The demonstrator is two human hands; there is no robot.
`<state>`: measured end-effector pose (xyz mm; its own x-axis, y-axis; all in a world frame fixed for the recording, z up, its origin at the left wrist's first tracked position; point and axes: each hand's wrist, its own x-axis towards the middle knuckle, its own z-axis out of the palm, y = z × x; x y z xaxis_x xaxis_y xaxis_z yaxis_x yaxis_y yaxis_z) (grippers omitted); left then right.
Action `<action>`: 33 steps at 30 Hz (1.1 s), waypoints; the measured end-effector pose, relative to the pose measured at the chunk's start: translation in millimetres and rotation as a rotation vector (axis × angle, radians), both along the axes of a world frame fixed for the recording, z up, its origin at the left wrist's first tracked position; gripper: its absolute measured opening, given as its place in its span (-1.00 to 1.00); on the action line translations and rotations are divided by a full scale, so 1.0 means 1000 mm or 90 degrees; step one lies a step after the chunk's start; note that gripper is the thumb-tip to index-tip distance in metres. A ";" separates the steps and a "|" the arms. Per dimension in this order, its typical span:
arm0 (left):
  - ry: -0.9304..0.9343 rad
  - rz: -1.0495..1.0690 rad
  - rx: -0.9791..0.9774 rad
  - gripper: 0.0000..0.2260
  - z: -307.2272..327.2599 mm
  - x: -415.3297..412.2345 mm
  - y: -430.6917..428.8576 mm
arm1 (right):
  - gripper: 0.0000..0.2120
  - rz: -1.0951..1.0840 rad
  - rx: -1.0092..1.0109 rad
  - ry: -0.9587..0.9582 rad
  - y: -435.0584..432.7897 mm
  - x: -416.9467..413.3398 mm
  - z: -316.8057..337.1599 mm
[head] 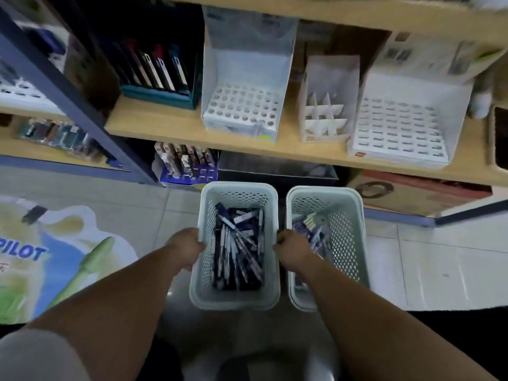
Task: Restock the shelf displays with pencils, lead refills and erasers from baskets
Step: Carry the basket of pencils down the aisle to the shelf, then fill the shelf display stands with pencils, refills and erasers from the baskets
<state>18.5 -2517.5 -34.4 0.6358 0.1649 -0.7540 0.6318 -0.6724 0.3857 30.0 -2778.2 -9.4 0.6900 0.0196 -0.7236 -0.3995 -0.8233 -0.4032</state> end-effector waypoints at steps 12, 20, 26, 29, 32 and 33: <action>-0.156 0.099 -0.076 -0.82 -0.029 -0.019 0.012 | -0.79 -0.097 0.013 -0.040 0.021 -0.010 -0.024; -0.144 0.191 -0.151 -0.71 -0.029 -0.026 0.013 | -0.91 -0.170 0.065 -0.207 -0.002 -0.014 -0.001; -0.148 0.195 -0.186 -0.79 -0.026 -0.032 0.022 | -0.74 -0.041 0.174 -0.114 0.057 -0.010 -0.004; -0.137 0.173 -0.185 -0.82 -0.025 -0.029 0.029 | -0.94 0.007 0.115 -0.068 0.077 -0.007 -0.037; -0.164 0.115 -0.130 -0.81 -0.026 -0.029 0.029 | -0.71 -0.008 0.046 -0.065 0.088 -0.005 -0.075; -0.167 0.101 -0.122 -0.80 -0.027 -0.030 0.029 | -0.58 -0.027 0.026 -0.059 0.091 -0.005 -0.086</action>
